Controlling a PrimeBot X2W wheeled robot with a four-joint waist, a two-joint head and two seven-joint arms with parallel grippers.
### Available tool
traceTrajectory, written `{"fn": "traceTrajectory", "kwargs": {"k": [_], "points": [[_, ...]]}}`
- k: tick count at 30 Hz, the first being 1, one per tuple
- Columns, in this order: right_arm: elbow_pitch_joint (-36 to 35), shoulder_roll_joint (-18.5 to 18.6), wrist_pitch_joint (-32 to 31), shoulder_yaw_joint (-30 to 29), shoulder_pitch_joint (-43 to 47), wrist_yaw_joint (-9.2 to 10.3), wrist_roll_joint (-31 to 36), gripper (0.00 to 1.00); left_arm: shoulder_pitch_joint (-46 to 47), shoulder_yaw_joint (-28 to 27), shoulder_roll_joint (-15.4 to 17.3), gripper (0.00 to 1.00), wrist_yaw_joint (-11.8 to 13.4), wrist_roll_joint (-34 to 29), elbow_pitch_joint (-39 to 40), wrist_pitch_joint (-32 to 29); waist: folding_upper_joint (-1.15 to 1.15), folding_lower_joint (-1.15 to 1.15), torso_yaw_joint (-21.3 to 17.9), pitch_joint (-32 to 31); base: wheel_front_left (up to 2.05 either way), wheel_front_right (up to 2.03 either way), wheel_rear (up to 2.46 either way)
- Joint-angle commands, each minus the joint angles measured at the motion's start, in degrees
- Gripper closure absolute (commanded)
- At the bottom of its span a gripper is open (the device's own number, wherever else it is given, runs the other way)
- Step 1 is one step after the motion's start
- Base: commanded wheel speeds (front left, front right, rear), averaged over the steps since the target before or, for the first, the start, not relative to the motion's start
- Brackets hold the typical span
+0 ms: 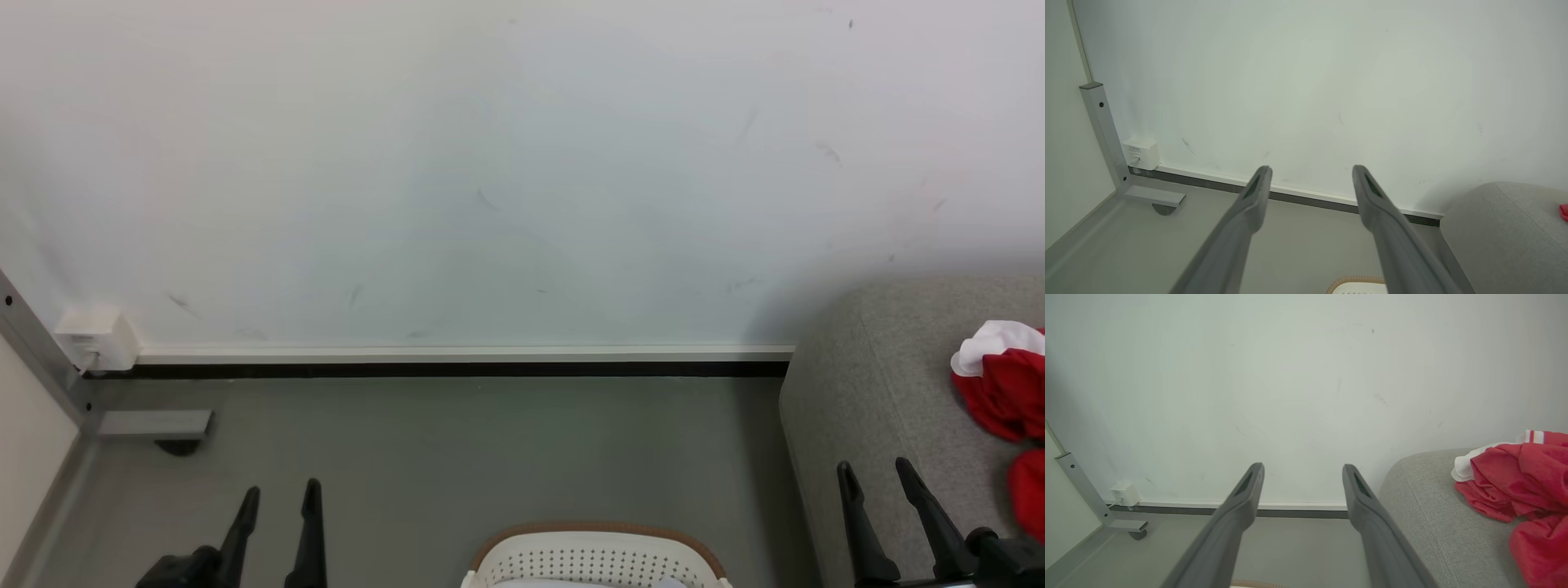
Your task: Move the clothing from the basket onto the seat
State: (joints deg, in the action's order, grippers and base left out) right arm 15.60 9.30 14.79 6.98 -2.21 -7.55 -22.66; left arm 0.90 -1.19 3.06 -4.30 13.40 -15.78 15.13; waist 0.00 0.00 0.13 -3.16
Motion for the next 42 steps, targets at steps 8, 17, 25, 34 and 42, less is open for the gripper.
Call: {"fn": "traceTrajectory", "kwargs": {"k": [8,17,25,34,42], "points": [[0.09,-0.55,0.45,-0.15,-0.30,0.13,1.03,0.00,0.88,-0.34,-0.08,0.00,-0.97,-0.63,-1.19,0.02,0.00,0.00,-0.86,-0.11,0.00,0.00,0.00],[0.91,-1.18,-1.66,-0.86,0.20,-0.01,-4.24,1.00,1.29,-1.17,-0.44,1.00,-1.15,4.13,-3.23,-2.25,0.00,0.00,-0.94,0.01,0.00,0.00,0.00],[0.67,-1.75,-3.86,-2.31,-0.46,0.00,-11.54,1.00,1.61,-1.32,-0.40,1.00,-1.37,12.70,-2.33,-4.19,0.00,0.00,-0.88,0.21,0.00,0.00,0.00],[0.42,-2.34,-6.09,-3.75,-1.15,0.01,-19.00,1.00,1.94,-1.62,-0.35,1.00,-1.10,21.22,-1.03,-6.18,0.00,0.00,-0.82,0.44,0.00,0.00,0.00],[0.21,-2.81,-7.88,-4.94,-1.65,0.02,-25.00,1.00,2.29,-2.03,-0.31,1.00,-0.89,28.10,-0.07,-8.00,0.00,0.00,-0.77,0.65,0.00,0.00,0.00]]}}
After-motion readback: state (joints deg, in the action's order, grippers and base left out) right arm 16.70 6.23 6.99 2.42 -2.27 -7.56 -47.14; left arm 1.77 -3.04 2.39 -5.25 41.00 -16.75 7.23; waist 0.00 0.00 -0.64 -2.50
